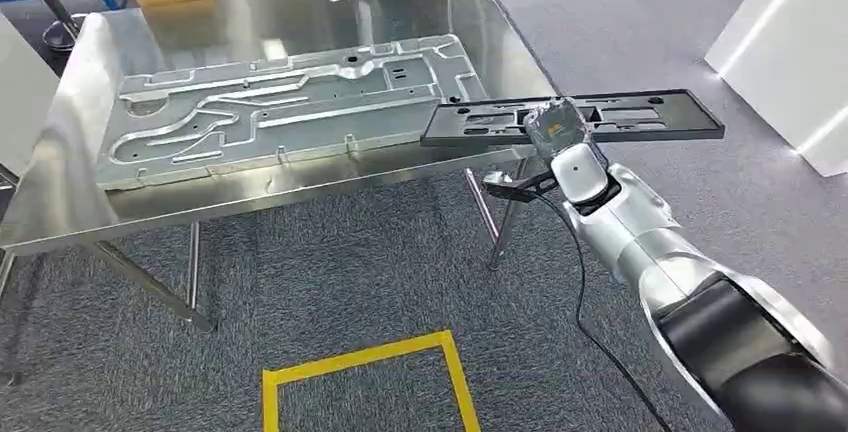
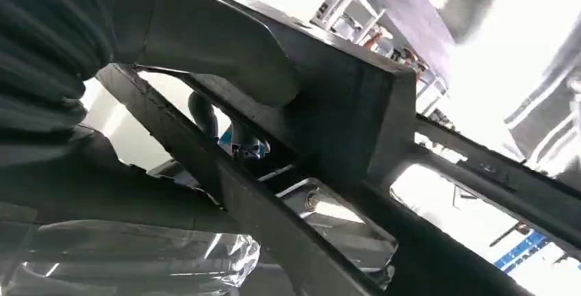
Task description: Take the parts from the cabinet and place them on the table.
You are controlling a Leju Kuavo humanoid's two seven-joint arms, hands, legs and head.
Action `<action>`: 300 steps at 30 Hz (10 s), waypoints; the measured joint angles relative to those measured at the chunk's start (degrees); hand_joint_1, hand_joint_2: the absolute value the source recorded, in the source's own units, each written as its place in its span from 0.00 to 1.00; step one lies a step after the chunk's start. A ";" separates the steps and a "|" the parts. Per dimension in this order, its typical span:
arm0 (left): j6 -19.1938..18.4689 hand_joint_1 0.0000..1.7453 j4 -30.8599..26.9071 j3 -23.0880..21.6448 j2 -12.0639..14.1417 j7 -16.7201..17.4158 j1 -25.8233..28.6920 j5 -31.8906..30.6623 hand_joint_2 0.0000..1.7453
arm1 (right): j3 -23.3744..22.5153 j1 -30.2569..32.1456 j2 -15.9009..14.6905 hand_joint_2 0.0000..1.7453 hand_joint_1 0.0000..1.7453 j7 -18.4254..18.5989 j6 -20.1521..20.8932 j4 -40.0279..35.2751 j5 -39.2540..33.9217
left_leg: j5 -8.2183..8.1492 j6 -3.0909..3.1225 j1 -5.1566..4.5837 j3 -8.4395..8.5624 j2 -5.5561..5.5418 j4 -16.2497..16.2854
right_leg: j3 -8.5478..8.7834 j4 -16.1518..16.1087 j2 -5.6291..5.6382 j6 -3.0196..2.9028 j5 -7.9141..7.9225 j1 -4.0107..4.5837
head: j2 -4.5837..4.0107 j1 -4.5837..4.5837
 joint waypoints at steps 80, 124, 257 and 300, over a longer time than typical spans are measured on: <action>0.07 0.00 -0.13 -1.79 -0.04 0.68 -1.72 -2.36 1.00 | 1.14 7.56 25.88 1.00 1.00 -5.33 -0.20 2.28 -20.00 | 7.55 -0.74 -0.68 -10.74 -1.13 2.91 | 7.36 1.45 0.96 -3.37 -10.62 1.82 | 0.00 -0.98; -1.95 0.00 -0.15 -1.81 -0.22 -6.73 -1.51 -1.01 1.00 | 0.68 9.09 23.71 1.00 0.00 -5.05 -4.42 4.53 -15.61 | 7.52 -0.73 -0.75 -10.02 -1.12 2.89 | 8.09 1.41 0.98 -3.35 -10.62 1.76 | 0.00 -0.98; -2.16 0.00 -0.52 -1.81 -1.60 -10.51 -0.84 1.05 0.00 | -19.75 29.11 16.46 1.00 0.00 -20.52 -25.40 -6.09 -32.02 | 6.01 -4.94 1.77 -15.02 -0.15 17.82 | 5.53 -0.50 -0.59 -3.30 -7.15 1.12 | 0.00 -0.87; -2.08 0.00 -0.52 -1.81 -1.68 -10.75 -0.79 1.18 0.00 | -23.61 32.38 15.19 0.00 0.00 -21.02 -25.92 -8.13 -32.44 | 9.99 -3.28 1.42 -12.04 -0.02 2.08 | 10.69 0.07 0.50 -2.47 -12.26 1.55 | 0.00 -0.89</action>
